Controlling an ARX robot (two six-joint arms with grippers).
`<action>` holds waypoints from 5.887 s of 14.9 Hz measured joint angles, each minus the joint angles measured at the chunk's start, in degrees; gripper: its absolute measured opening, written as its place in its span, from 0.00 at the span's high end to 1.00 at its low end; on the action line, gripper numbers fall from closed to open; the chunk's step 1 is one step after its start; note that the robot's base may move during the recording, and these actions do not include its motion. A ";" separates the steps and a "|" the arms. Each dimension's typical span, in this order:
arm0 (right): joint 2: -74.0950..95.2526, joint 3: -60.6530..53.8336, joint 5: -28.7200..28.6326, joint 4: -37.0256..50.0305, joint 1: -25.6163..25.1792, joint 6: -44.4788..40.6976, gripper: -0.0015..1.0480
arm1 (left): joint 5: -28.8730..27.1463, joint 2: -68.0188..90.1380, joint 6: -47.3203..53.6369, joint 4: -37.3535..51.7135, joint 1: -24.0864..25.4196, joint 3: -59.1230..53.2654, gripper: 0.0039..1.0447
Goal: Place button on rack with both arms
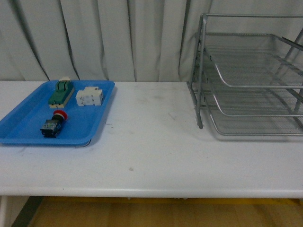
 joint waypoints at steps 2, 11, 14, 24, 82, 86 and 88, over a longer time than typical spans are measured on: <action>0.00 0.00 0.00 0.00 0.00 0.00 0.06 | 0.00 0.00 0.00 0.00 0.00 0.00 0.06; 13.49 5.60 -1.11 -9.92 -0.87 9.81 0.06 | 0.04 0.00 0.00 -0.02 0.00 0.00 0.06; 39.58 6.01 -12.04 15.08 -9.64 30.77 0.06 | -0.04 0.00 0.00 -0.02 0.00 0.00 0.06; 111.91 38.95 -9.88 50.95 -5.84 61.79 0.06 | -0.02 0.00 0.00 -0.02 0.00 0.00 0.06; 12.70 -0.02 0.24 13.20 0.26 0.20 0.98 | -0.02 0.00 0.00 -0.02 0.00 0.00 0.06; 9.79 -0.02 0.24 10.27 0.26 0.20 0.98 | -0.02 0.00 0.00 -0.02 0.00 0.00 0.06; 0.92 0.00 0.07 -0.15 0.26 0.20 0.98 | -0.11 0.00 -0.02 0.00 0.00 0.00 0.06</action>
